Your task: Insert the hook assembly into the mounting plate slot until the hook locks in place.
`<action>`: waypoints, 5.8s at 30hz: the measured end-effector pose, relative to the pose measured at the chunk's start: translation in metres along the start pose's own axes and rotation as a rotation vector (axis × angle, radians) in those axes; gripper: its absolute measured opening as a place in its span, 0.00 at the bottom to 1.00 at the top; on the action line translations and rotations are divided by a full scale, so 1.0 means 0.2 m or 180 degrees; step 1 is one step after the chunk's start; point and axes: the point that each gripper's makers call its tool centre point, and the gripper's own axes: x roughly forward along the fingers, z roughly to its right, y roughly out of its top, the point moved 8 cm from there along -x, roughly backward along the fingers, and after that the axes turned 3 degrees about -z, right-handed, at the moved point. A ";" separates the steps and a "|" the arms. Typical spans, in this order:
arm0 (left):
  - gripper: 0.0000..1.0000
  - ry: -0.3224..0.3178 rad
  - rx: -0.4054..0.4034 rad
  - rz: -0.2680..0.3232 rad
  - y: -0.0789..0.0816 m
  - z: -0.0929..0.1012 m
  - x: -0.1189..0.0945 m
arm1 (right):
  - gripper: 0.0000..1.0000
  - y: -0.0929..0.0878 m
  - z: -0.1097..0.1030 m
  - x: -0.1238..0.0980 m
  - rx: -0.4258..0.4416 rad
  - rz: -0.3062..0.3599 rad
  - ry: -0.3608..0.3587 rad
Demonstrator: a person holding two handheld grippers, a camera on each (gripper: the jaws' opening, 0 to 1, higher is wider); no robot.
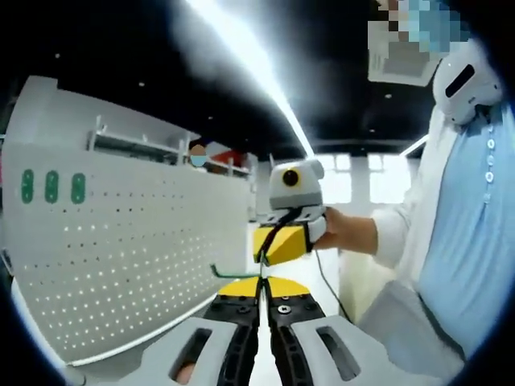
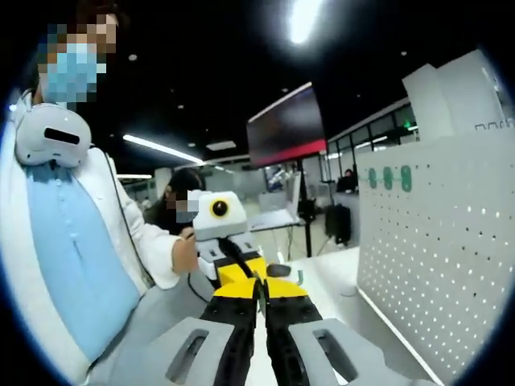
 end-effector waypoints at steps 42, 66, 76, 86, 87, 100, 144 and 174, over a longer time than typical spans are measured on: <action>0.01 0.0513 0.1120 -0.0902 -0.08 0.05 0.08 | 0.05 -0.07 0.12 0.04 0.1370 -0.0787 -0.0764; 0.04 0.0496 0.1316 -0.1081 -0.12 0.07 0.13 | 0.00 -0.12 0.11 0.08 0.1386 -0.1078 -0.0813; 0.07 0.0196 0.0546 -0.0742 -0.08 0.05 0.06 | 0.00 -0.14 0.09 0.06 0.1227 -0.1041 -0.0667; 0.10 -0.0018 0.0119 -0.0607 -0.03 -0.03 -0.04 | 0.00 -0.17 -0.01 0.10 0.0892 -0.1263 -0.0276; 0.10 -0.0138 0.0157 -0.0668 -0.03 -0.02 -0.04 | 0.00 -0.17 -0.02 0.11 0.0872 -0.1276 -0.0253; 0.07 -0.0706 0.0249 -0.0937 -0.08 0.05 -0.04 | 0.00 -0.19 -0.12 0.16 0.0564 -0.1548 0.0187; 0.02 -0.0253 -0.0244 -0.0025 0.03 -0.04 -0.18 | 0.28 -0.08 -0.08 0.08 0.0397 -0.0534 -0.0094; 0.05 -0.0596 0.0051 -0.0255 0.05 0.05 -0.12 | 0.15 -0.05 -0.13 0.07 0.0303 -0.0466 0.0187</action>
